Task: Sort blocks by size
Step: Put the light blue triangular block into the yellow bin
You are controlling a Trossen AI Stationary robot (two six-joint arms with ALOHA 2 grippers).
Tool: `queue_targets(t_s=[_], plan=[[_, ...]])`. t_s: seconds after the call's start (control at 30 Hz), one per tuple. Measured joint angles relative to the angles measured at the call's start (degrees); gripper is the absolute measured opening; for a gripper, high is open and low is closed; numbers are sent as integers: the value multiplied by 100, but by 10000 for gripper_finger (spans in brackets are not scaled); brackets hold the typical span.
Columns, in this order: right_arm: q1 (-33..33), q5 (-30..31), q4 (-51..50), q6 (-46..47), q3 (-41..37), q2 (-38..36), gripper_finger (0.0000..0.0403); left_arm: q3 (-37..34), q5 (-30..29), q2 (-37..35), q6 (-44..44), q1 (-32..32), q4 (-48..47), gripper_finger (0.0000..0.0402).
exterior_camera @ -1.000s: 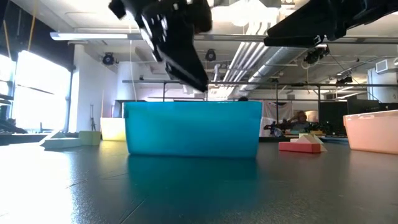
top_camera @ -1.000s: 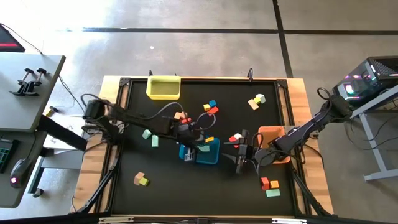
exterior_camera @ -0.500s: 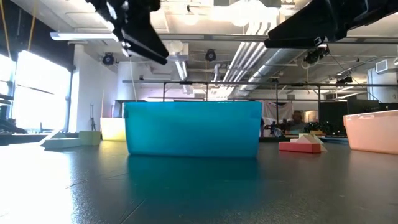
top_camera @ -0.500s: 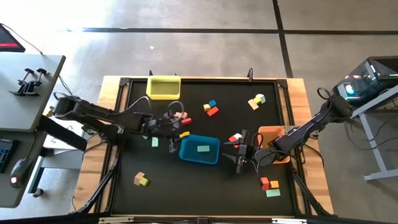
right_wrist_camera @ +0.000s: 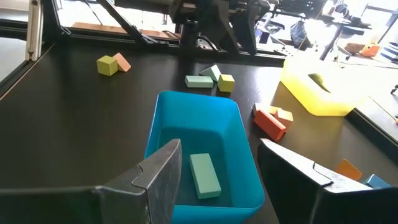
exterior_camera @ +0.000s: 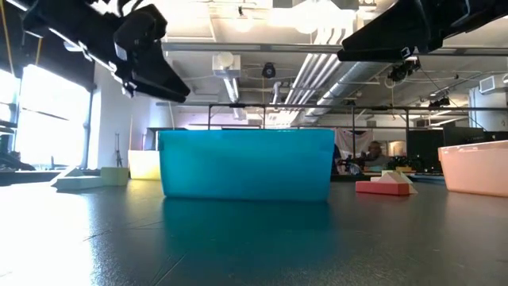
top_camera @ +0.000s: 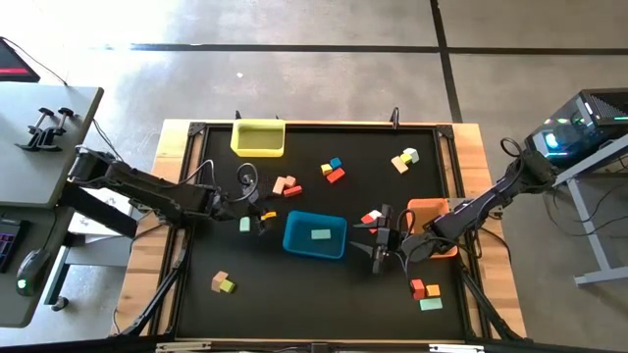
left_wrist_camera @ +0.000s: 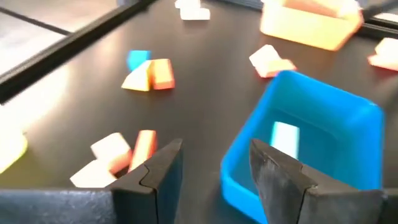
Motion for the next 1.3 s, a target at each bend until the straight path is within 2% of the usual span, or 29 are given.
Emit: queue_targets(t_s=[0.17,0.37,0.6,0.83,0.93,1.2,1.3], plan=[[-93,-3,38,57,0,0,208,-280,-311,-271,-172,0,-3,167],[-225,0,40,100,0,0,208,-649,-334,-580,-381,-7,86,167],[-293,-82,40,155,0,0,208,-1468,-287,-1242,-396,-26,980,167],[-293,-153,40,155,0,0,208,-1902,-408,-1696,-584,-11,1303,167],[-293,-154,38,155,0,0,208,-2038,-532,-1811,-587,-11,1508,167],[-293,-158,38,149,0,0,208,-2372,-406,-1852,-271,-11,2801,167],[-293,-177,38,149,0,0,208,-2517,-418,-1850,-293,-11,2989,167]])
